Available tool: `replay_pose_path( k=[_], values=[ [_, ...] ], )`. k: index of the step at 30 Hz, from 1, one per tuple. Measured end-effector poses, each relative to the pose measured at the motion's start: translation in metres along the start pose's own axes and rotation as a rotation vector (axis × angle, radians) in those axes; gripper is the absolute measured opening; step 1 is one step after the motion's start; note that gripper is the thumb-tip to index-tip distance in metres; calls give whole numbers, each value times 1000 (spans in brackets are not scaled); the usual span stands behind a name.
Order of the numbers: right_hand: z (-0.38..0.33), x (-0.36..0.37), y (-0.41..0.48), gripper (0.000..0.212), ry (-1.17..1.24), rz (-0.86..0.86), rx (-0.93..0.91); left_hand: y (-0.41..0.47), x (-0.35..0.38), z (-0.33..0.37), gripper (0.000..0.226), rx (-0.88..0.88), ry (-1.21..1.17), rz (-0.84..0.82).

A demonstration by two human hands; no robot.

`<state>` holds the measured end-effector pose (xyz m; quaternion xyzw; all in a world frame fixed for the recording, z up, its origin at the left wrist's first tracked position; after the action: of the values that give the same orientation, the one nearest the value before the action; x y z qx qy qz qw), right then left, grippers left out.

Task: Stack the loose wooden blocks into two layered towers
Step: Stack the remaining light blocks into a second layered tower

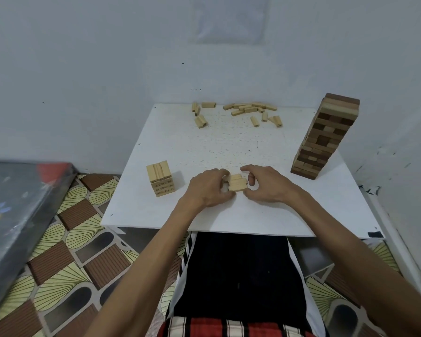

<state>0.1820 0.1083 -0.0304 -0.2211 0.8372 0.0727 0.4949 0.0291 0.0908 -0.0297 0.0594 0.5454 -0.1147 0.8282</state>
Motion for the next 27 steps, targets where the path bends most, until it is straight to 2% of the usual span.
replay_pose_path(
  k=[2, 4, 11, 14, 19, 22, 27],
  values=[
    [-3, -1, 4, 58, -7, -26, -19, 3, -1, 5, 45, 24, -20, -9],
    [-5, 1, 7, 51, -13, -56, -36, 6, -2, 8, 41, 33, -36, -27],
    [-7, 3, 12, 47, -16, -109, -65, 16, 5, 5, 47, 12, -51, -173],
    [-5, 2, 13, 46, -6, -108, -65, 19, 6, 5, 43, -1, -27, -202],
    [-9, -2, 11, 49, -68, -54, -128, 18, -6, 16, 46, 88, 116, -153],
    [-19, -9, 11, 50, -68, -24, -175, 18, -27, 15, 55, 119, 113, -106],
    [-45, -29, 19, 60, 2, 22, -221, 13, -61, 8, 55, 176, 122, -49]
  ],
)
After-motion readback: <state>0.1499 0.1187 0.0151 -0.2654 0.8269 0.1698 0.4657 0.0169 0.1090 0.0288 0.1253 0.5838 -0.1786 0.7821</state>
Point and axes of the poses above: each hand's wrist, its own y-axis towards the middle knuckle, its own x-axis out of the palm, z = x × y, the point moved 9 cm from there along y, towards the middle knuckle, and after that the axes turned 1 degree about z, right-handed, at the moved point
